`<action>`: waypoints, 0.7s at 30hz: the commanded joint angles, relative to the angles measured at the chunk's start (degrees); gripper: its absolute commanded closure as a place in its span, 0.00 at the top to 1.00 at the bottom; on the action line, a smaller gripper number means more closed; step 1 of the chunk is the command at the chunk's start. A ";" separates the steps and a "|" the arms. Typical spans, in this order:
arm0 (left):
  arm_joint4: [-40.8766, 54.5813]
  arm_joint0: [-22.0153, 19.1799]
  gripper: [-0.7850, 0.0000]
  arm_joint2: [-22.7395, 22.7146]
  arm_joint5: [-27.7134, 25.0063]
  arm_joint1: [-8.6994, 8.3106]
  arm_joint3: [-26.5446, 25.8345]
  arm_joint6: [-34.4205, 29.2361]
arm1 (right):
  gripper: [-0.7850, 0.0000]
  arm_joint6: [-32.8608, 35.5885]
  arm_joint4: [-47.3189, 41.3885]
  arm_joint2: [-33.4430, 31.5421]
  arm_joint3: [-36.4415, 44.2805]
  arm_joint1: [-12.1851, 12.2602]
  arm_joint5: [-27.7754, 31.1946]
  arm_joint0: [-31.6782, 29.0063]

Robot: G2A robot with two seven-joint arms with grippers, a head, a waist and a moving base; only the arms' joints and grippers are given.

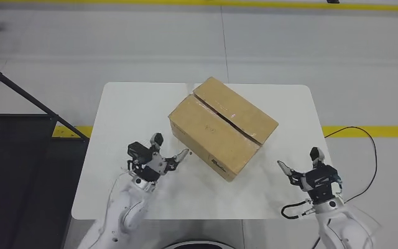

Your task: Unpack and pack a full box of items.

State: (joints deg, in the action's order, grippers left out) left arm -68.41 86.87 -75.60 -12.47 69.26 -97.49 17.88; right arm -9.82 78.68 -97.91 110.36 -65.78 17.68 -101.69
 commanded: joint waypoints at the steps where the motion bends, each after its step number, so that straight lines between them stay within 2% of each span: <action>1: -0.04 -0.28 1.00 -3.98 -0.50 -0.44 0.20 -0.79 | 1.00 0.25 -0.55 0.23 0.06 -0.05 -0.13 0.47; 5: 2.14 -4.21 1.00 -8.02 -0.36 -0.73 3.78 -3.31 | 1.00 1.17 -1.59 0.57 0.26 -0.19 -1.35 1.23; 9: 3.49 -10.53 1.00 -8.46 0.27 -0.58 9.81 -5.52 | 1.00 1.98 -2.30 0.54 0.75 -0.35 -2.99 1.11; 15: -1.79 -21.44 1.00 -3.05 -0.92 0.17 20.32 -6.46 | 1.00 2.72 -2.76 -0.79 1.76 -0.48 -4.83 -0.47; 21: -4.21 -28.92 1.00 2.56 -2.71 1.38 29.56 -4.19 | 1.00 2.84 -3.40 -2.70 2.63 -0.61 -6.35 -2.47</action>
State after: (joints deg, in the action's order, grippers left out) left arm -72.08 58.92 -73.88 -14.82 70.49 -69.40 13.12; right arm -6.99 75.41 -100.35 112.89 -66.37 11.49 -103.93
